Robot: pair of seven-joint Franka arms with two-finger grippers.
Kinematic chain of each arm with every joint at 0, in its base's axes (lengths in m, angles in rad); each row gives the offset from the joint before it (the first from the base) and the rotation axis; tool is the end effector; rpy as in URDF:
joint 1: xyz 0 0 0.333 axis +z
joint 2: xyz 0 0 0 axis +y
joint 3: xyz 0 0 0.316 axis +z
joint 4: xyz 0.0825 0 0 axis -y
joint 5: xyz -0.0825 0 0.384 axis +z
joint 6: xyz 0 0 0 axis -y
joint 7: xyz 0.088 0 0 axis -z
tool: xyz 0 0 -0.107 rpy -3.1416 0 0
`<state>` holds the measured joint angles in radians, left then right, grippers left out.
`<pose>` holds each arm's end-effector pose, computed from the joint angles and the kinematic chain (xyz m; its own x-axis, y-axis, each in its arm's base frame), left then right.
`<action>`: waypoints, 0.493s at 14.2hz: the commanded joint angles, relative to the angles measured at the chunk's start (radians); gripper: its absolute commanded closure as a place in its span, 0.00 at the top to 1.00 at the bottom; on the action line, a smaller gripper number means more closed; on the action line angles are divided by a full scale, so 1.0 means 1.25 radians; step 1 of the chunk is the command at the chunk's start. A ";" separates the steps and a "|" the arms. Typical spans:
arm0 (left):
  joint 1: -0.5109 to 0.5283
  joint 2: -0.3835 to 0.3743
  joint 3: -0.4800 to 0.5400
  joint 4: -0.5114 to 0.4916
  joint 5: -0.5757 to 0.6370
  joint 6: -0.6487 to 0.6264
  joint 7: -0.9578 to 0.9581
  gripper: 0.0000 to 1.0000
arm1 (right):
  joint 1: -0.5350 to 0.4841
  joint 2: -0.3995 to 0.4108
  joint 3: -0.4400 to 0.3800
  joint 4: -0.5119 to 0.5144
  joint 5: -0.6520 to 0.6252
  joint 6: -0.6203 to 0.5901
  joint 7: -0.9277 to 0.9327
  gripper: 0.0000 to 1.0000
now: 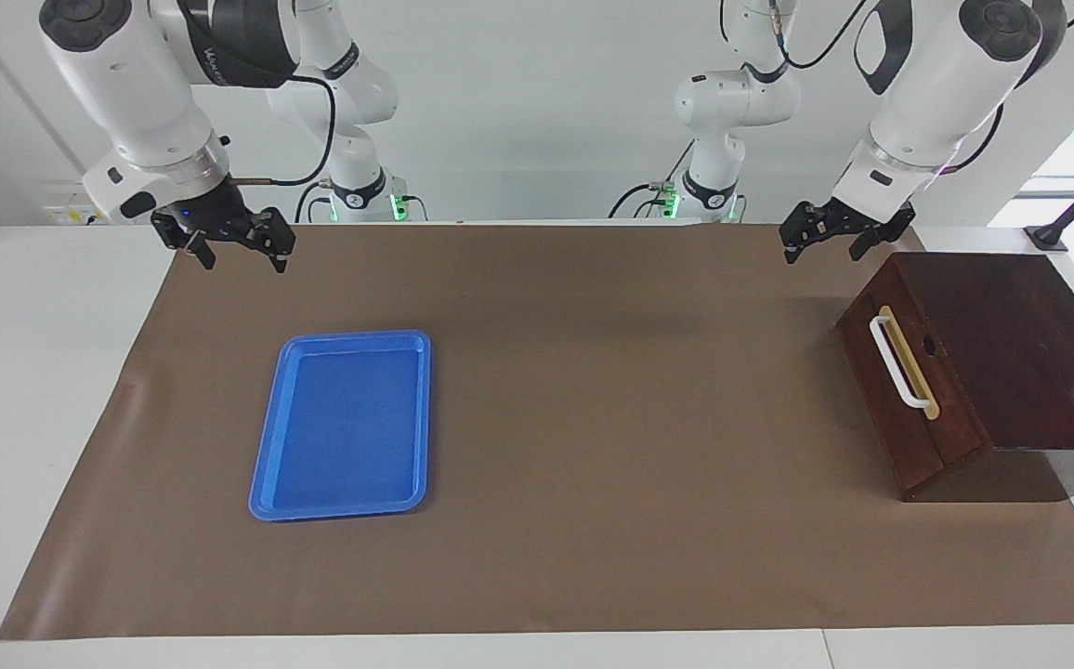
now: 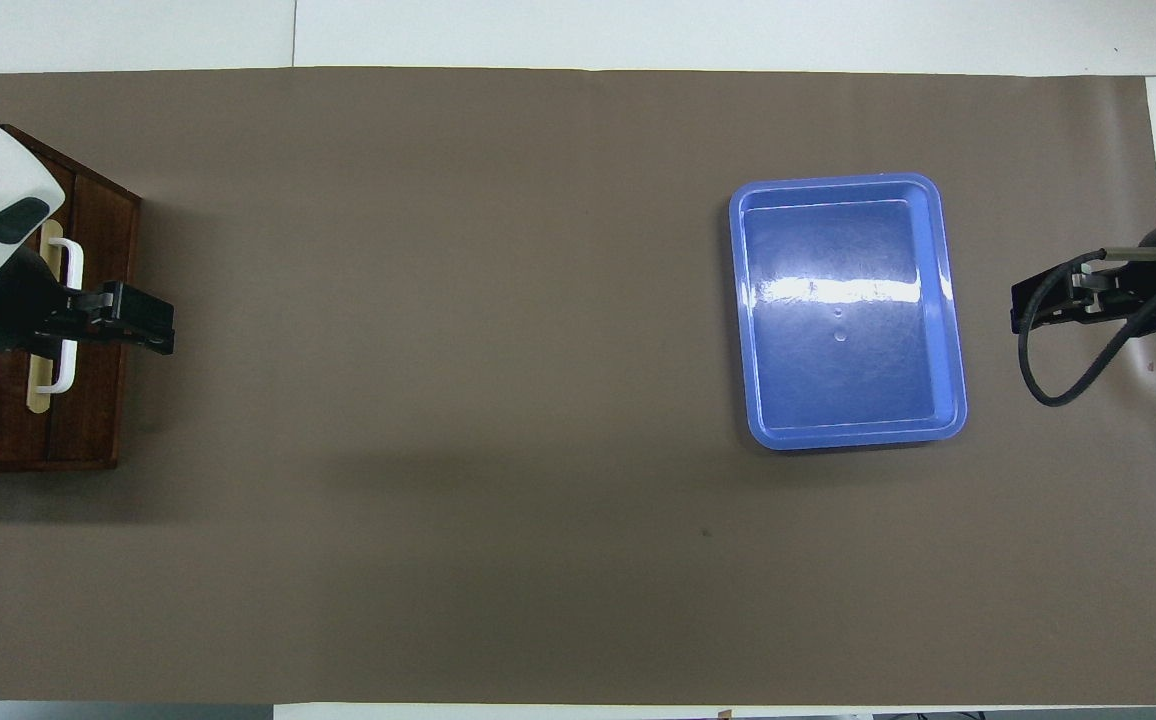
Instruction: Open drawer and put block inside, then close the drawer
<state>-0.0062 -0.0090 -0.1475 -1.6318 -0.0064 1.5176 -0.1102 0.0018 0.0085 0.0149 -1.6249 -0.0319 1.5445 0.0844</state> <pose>0.5372 -0.0843 0.5965 0.9935 -0.0428 -0.1050 -0.0438 -0.9990 -0.0065 0.5517 0.0057 0.5923 0.9940 -0.0685 -0.0858 -0.0653 -0.9971 0.0391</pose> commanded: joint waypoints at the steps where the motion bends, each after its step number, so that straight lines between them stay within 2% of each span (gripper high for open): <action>1: -0.010 -0.009 0.014 -0.005 -0.003 0.009 0.032 1.00 | -0.009 -0.019 0.009 -0.020 -0.008 0.000 0.016 1.00; 7: -0.009 -0.007 0.032 -0.005 -0.006 0.017 0.053 1.00 | -0.009 -0.019 0.009 -0.020 -0.008 -0.001 0.016 1.00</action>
<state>-0.0062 -0.0090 -0.1209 -1.6318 -0.0064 1.5246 -0.0572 0.0018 0.0085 0.0149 -1.6249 -0.0319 1.5445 0.0847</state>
